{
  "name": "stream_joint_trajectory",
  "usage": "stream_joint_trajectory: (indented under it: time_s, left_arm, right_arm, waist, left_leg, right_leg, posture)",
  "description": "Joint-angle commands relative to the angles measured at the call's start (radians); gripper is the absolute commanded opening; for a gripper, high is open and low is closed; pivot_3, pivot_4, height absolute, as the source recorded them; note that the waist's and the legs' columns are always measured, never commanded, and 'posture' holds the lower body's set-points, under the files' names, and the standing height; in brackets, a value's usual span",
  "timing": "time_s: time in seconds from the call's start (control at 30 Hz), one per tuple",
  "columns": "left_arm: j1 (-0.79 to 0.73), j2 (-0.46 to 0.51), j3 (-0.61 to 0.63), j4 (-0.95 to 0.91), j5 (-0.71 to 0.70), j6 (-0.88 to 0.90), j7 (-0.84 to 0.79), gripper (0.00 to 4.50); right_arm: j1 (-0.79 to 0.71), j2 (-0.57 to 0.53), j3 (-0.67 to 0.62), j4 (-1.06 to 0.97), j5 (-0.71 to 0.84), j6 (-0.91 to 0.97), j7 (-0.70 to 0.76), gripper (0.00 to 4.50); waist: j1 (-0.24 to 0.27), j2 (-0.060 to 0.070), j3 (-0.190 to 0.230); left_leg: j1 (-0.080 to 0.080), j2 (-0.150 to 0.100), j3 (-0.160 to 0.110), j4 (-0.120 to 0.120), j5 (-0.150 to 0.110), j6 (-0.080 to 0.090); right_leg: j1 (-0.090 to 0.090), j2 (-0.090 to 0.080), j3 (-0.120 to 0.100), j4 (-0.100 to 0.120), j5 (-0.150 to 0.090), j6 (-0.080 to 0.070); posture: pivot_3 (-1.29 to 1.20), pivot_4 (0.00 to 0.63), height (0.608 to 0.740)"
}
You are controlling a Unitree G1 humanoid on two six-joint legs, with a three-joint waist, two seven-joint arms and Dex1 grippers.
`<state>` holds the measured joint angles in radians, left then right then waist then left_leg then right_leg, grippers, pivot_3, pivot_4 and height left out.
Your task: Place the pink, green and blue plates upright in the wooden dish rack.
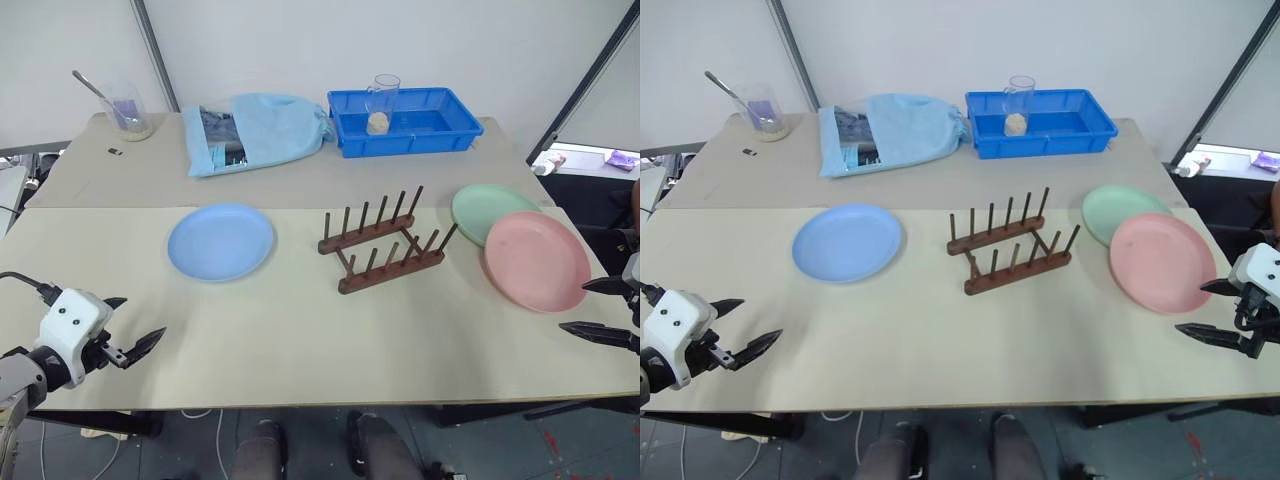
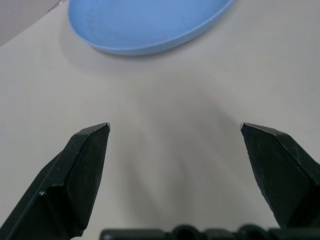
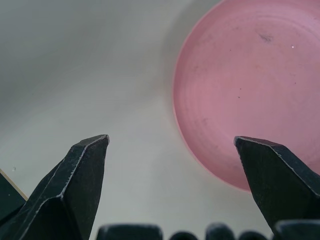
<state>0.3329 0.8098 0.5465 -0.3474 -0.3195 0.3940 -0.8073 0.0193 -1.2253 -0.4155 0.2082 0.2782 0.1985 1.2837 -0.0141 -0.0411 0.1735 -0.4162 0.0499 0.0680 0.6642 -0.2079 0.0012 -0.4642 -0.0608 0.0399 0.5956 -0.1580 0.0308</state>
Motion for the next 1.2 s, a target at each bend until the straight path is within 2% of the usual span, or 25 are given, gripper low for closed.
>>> stream_joint_trajectory:
  time_s: [0.03,0.23,0.7,0.87,1.03,1.2]
  left_arm:
    - [0.008,0.002,0.036,-0.030,-0.017,0.009,-0.003,4.50]
    - [0.003,-0.005,0.028,-0.026,0.008,0.016,0.038,4.50]
    - [-0.014,-0.035,0.040,-0.001,-0.016,-0.072,0.013,4.50]
    - [-0.015,-0.032,0.044,-0.011,-0.095,-0.041,-0.043,4.50]
    - [-0.071,-0.036,-0.091,-0.088,-0.092,-0.029,-0.037,4.50]
    - [-0.224,-0.095,-0.341,-0.163,-0.081,0.026,-0.001,4.50]
  right_arm:
    - [-0.025,0.002,-0.008,0.018,0.000,-0.035,0.000,4.47]
    - [-0.046,0.011,0.012,0.059,-0.005,-0.078,0.005,4.47]
    - [-0.072,0.021,0.028,0.086,0.002,-0.095,0.005,4.47]
    - [-0.091,0.025,0.036,0.082,0.005,-0.089,0.002,4.47]
    - [-0.104,0.043,0.028,-0.002,0.039,-0.040,-0.009,4.47]
    - [-0.040,0.075,-0.033,-0.248,0.139,0.125,-0.026,4.47]
  waist:
    - [0.000,0.000,0.000]
    - [0.000,0.000,0.000]
    - [0.000,0.000,0.000]
    - [-0.001,0.000,0.000]
    - [0.002,0.000,0.000]
    - [0.010,0.001,-0.001]
  left_leg:
    - [0.000,0.000,0.000,0.000,0.000,0.000]
    - [0.000,0.000,0.000,0.000,0.000,0.000]
    - [0.001,0.000,0.000,0.000,0.000,0.000]
    - [0.002,0.000,0.001,0.000,0.000,0.000]
    - [0.003,0.000,0.001,0.000,0.000,0.000]
    - [0.003,-0.001,0.000,0.000,0.000,0.000]
  right_leg:
    - [0.000,0.000,0.000,0.000,0.000,0.000]
    - [0.000,0.000,0.000,0.000,0.000,0.000]
    - [0.001,0.000,0.000,0.001,0.000,0.000]
    - [0.002,0.000,0.000,0.001,0.000,0.000]
    - [0.004,0.000,0.000,0.001,0.000,0.000]
    - [0.006,0.000,0.001,0.002,0.000,0.000]
  posture:
    - [0.00,0.150,0.720]
    - [0.00,0.150,0.720]
    - [0.00,0.150,0.720]
    - [0.00,0.150,0.720]
    - [0.00,0.150,0.720]
    - [0.00,0.150,0.720]
